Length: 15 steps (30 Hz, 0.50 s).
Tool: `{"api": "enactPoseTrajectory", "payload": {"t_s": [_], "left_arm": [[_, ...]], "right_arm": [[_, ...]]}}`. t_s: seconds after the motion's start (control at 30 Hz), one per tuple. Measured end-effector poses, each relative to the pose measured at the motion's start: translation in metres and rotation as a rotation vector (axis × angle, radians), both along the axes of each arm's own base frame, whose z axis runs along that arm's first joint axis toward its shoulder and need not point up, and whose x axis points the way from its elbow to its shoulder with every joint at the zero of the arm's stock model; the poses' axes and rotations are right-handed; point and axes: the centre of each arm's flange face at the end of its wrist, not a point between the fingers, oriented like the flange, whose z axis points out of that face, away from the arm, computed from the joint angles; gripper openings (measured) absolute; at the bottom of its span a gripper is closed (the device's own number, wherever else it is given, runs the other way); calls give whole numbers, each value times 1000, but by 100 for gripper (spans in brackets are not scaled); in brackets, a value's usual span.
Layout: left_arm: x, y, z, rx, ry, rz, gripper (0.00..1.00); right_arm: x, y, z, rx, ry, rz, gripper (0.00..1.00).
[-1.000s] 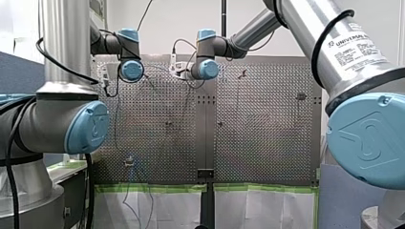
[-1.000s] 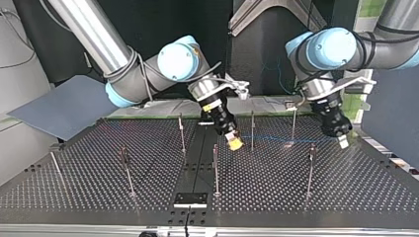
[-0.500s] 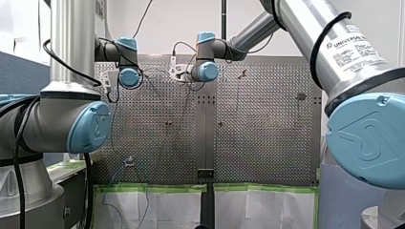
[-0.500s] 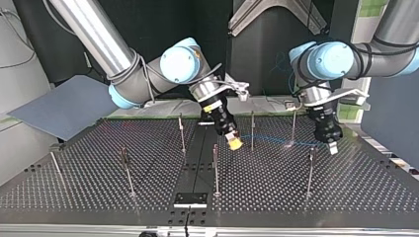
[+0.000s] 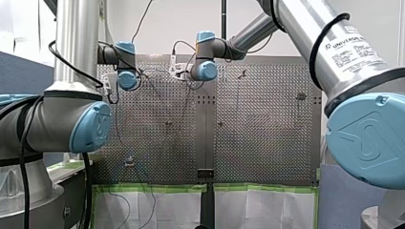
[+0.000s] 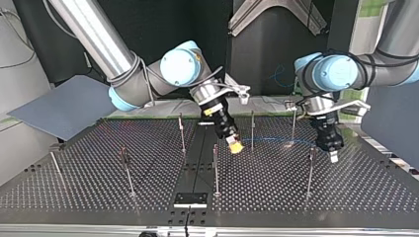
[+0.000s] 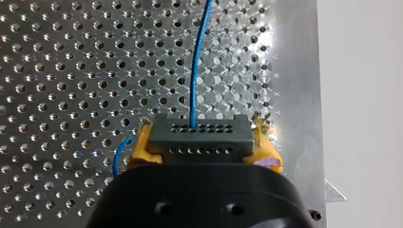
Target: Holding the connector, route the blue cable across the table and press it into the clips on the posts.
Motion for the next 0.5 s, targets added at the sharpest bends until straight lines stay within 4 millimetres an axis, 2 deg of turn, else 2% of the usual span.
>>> {"api": "enactPoseTrajectory", "payload": {"t_s": [0.27, 0.5], "left_arm": [[25, 7, -5, -8, 1, -41, 0], [37, 18, -24, -18, 33, -43, 0]], "right_arm": [[-2, -8, 5, -7, -8, -10, 0], [-4, -15, 7, -11, -12, -19, 0]]}}
